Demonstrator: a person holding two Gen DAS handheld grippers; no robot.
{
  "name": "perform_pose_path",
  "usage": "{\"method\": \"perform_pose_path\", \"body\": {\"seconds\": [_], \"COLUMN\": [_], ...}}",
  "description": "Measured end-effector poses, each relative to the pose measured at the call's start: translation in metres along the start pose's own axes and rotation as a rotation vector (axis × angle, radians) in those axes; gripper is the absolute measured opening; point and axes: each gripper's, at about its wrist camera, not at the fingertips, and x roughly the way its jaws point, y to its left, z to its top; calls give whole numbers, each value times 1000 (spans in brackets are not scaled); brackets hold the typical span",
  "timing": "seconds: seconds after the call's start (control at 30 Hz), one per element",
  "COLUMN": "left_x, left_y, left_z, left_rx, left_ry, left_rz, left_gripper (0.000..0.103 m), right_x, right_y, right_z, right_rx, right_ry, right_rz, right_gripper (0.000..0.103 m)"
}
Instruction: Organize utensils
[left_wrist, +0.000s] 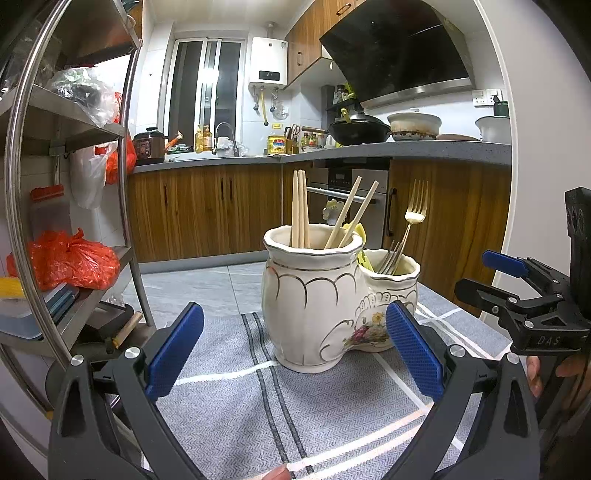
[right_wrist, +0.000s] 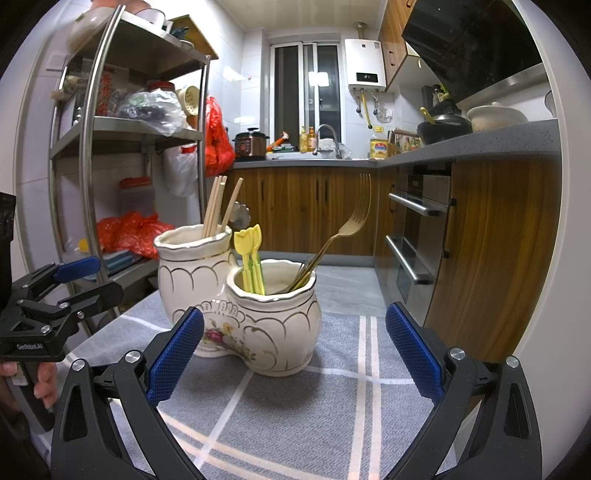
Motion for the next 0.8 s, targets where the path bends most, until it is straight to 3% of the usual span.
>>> {"method": "perform_pose_path", "body": {"seconds": [0.8], "left_x": [0], "left_y": [-2], "left_z": [0], "left_rx": [0], "left_ry": [3], "left_rz": [4], "left_gripper": [97], "right_x": [0], "right_y": [0], "right_z": [0], "right_rx": [0], "right_ry": [0], "right_rz": [0], "right_gripper": [98]}}
